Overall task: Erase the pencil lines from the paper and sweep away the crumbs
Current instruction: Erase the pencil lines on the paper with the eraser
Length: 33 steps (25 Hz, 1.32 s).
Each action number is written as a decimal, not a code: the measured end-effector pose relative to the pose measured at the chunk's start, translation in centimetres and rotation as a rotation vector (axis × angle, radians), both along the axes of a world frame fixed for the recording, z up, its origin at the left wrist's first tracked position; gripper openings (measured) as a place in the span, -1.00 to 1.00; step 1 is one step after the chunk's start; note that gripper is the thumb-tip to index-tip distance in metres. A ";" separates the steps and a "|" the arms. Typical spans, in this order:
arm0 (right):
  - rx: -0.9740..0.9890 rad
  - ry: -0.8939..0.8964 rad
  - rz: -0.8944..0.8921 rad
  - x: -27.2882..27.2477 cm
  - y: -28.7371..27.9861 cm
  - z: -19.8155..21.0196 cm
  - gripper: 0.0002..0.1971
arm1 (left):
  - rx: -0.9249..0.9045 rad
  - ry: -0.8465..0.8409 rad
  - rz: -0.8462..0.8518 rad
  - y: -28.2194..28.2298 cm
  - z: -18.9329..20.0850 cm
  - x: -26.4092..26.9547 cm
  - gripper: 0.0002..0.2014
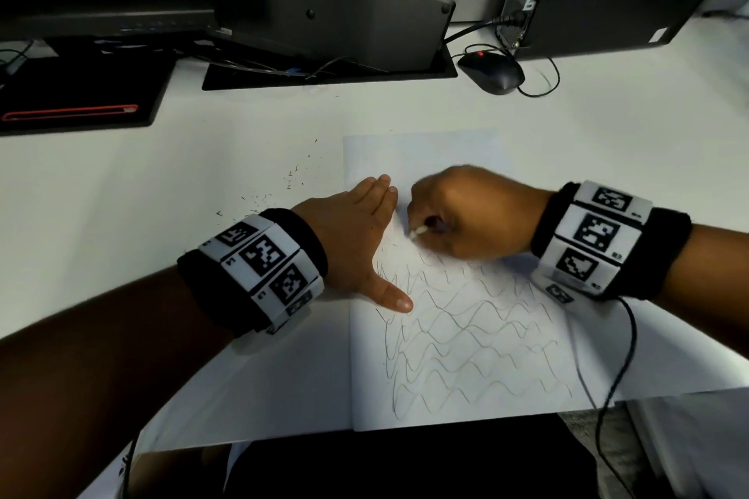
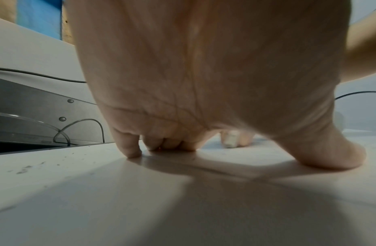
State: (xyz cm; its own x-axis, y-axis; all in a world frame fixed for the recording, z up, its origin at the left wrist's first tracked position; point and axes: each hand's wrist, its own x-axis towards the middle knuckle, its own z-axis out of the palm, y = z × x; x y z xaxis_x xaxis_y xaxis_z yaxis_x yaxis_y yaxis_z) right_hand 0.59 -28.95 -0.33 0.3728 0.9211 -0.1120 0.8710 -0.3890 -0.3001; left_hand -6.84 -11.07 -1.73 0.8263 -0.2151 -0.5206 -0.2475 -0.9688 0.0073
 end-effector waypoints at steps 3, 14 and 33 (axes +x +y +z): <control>-0.022 0.106 0.076 -1.0 -0.1 0.1 -0.91 | -0.003 0.001 0.006 0.1 -0.1 -0.1 0.39; 0.015 0.008 -0.050 0.4 -0.7 0.5 -0.88 | 0.007 0.012 0.007 -0.1 0.1 -0.1 0.40; 0.039 0.047 -0.137 1.0 -1.2 -0.4 -0.94 | -0.025 -0.016 -0.013 -2.0 0.6 1.3 0.31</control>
State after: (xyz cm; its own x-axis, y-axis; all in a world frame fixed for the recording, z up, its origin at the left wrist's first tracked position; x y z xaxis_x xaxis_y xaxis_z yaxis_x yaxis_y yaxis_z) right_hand 1.63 -30.10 -0.77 0.4904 0.8661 -0.0970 0.7954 -0.4903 -0.3562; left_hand -5.56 -13.07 -1.12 0.8312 -0.2389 -0.5020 -0.2608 -0.9650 0.0274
